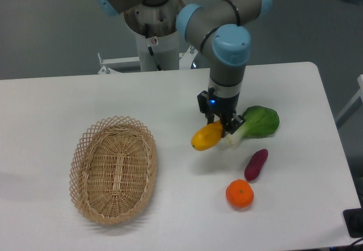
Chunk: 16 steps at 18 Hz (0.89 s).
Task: Place the mango on the table
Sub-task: 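Carry the held yellow mango with the gripper toward the basket side, lowering it, then open the gripper to release the mango onto the table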
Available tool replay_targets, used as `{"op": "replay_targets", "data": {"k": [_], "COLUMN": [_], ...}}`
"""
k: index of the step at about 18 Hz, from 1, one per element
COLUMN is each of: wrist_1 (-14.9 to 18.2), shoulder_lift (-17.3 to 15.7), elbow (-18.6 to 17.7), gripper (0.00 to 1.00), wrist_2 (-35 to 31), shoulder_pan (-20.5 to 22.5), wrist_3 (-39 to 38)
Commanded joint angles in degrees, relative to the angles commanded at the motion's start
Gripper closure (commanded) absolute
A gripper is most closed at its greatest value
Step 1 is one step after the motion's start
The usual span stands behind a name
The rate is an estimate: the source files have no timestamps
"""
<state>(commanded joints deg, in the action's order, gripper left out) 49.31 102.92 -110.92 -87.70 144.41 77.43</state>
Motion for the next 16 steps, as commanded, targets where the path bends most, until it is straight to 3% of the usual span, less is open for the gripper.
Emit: {"op": "replay_targets", "data": {"k": [14, 16], "wrist_1": [0.0, 0.0], "shoulder_lift": [4.0, 4.1], "elbow": [-1.0, -1.0], "gripper": [0.47, 0.4], "wrist_2": [-6.4, -6.4], "shoulder_pan": [-4.3, -4.4], "wrist_3": [-1.1, -1.1]}}
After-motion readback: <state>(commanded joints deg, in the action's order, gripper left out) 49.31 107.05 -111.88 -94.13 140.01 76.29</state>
